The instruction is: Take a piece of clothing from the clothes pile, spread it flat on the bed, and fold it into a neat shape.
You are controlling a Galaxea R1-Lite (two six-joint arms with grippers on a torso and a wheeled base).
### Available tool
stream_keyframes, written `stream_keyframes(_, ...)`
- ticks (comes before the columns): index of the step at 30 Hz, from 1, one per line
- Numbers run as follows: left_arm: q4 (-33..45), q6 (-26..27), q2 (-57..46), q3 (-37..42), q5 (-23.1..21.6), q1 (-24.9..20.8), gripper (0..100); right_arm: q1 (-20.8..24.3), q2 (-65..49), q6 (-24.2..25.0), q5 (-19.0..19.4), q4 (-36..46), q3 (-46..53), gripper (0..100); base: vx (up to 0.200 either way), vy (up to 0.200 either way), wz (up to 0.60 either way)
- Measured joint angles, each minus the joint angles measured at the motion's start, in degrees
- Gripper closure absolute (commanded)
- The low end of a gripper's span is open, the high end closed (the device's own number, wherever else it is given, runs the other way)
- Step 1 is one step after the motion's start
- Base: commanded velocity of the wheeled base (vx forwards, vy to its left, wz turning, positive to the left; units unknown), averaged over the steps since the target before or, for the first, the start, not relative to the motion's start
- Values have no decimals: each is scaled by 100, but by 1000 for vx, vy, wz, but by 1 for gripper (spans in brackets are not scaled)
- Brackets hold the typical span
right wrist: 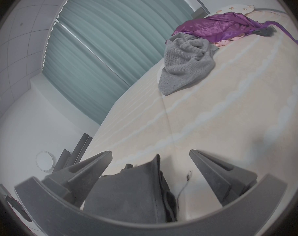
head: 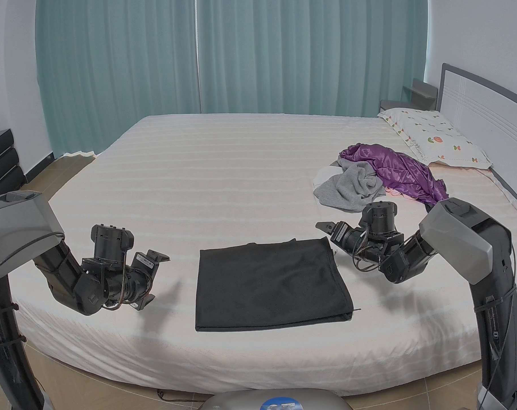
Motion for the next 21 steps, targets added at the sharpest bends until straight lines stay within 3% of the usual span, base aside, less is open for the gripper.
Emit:
stream_keyframes(10,-2,15,-6,22,0,-11,0,-72,-777,384,15,-1490,2417,0,0,0,0)
stream_keyframes(16,-6,22,-22,32,-40,-15,0,-105,-1148,989,-2,-3231,4059,0,0,0,0)
stream_keyframes(21,-13,20,-35,35,-93,-22,0,-128,-1275,1549,-9,-4202,5002,0,0,-200,0)
